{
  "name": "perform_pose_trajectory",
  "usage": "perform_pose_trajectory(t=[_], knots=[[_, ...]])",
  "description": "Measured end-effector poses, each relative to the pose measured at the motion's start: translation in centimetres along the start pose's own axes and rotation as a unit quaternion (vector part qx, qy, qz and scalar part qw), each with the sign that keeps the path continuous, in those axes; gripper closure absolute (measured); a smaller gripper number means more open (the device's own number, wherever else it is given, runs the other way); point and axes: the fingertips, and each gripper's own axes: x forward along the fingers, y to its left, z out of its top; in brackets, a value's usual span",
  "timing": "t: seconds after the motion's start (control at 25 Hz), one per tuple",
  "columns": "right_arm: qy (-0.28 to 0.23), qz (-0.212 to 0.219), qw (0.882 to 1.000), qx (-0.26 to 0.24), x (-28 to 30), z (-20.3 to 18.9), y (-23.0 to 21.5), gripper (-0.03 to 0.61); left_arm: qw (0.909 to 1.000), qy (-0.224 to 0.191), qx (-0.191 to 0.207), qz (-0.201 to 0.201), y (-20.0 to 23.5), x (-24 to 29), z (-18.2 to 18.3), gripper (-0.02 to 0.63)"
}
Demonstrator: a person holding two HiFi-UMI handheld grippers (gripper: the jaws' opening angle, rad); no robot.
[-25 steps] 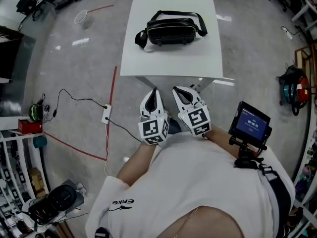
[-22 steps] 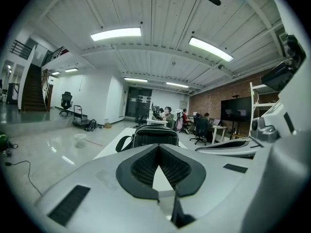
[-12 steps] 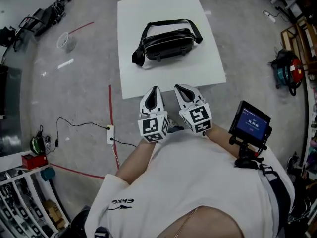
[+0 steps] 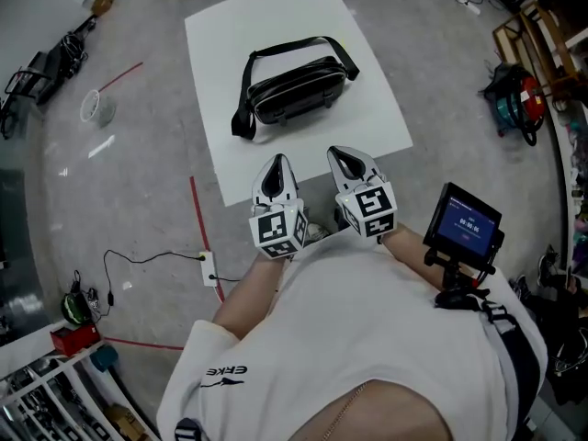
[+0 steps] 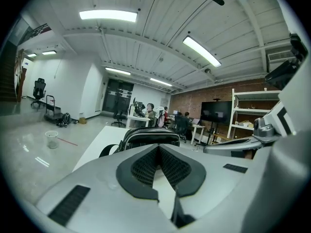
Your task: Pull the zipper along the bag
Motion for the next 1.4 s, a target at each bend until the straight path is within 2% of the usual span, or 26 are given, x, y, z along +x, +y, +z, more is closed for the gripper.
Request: perform_pose_trajectory(t=[0.24, 0.52, 0.8, 1.0, 1.12, 1.32, 1.4], knots=[[-0.011, -0.018, 1.0, 0.019, 1.7, 1.6, -2.3, 0.574, 0.9999, -0.004, 0.012, 0.005, 1.6, 1.8, 1.4, 0.611], [-0.023, -0.029, 0.998, 0.056, 5.5, 3.2, -9.9, 0.574, 0.9983, -0.003, 0.03, 0.049, 4.0, 7.7, 2.9, 0.611], [-0.01, -0.033, 0.997, 0.063, 8.3, 2.6, -15.7, 0.574, 0.9946, 0.007, 0.043, 0.094, 5.6, 11.1, 3.3, 0.611], [0.011, -0.032, 0.997, 0.07, 12.4, 0.9, -19.7, 0.574, 0.9911, 0.015, 0.05, 0.122, 7.2, 14.4, 3.0, 0.611], [0.024, -0.032, 0.997, 0.07, 13.5, 0.0, -21.0, 0.574, 0.9891, 0.019, 0.054, 0.136, 8.0, 15.0, 3.2, 0.611], [0.055, -0.019, 0.998, 0.007, 14.0, -1.2, -20.6, 0.572, 0.9859, 0.025, 0.061, 0.154, 9.3, 14.0, 4.0, 0.611], [0.055, -0.008, 0.998, 0.022, 14.1, -1.7, -20.4, 0.574, 0.9847, 0.027, 0.062, 0.16, 9.6, 13.5, 4.0, 0.611]])
